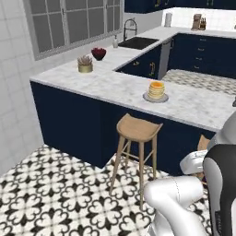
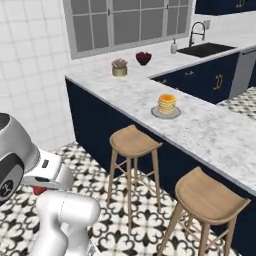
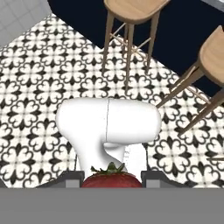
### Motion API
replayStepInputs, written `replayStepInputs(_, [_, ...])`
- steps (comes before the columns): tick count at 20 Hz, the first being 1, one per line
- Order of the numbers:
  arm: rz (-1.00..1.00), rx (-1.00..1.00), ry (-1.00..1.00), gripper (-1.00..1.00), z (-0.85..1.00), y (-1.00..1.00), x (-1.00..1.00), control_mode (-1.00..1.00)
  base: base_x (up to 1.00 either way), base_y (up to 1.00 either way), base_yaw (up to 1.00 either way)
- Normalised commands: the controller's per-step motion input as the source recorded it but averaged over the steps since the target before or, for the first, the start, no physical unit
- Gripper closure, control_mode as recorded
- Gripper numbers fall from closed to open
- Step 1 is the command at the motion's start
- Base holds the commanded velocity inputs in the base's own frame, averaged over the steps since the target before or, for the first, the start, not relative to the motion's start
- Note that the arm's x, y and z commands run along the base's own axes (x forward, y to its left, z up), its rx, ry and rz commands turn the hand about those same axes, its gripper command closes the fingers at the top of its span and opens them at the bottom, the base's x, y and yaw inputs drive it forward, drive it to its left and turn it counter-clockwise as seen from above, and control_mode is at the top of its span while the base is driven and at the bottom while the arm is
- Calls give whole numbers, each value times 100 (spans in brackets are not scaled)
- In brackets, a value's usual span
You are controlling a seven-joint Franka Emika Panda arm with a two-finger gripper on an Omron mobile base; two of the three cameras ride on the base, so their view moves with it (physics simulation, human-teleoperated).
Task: Take the strawberry from the fridge and place it on top of the pancake, located on the dining counter.
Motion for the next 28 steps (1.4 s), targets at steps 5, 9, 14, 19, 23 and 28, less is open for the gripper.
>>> replayStepInputs(5, [0,0,0,100,0,0,0,100,54,36,-61])
replayStepInputs(9, [0,0,0,100,0,0,0,100,56,48,-57])
replayStepInputs(14, [0,0,0,100,0,0,0,100,62,65,-51])
replayStepInputs(19, [0,0,0,100,0,0,0,100,62,71,-42])
replayStepInputs(23, [0,0,0,100,0,0,0,100,57,53,-27])
replayStepInputs(28, [0,0,0,100,0,0,0,100,56,27,-13])
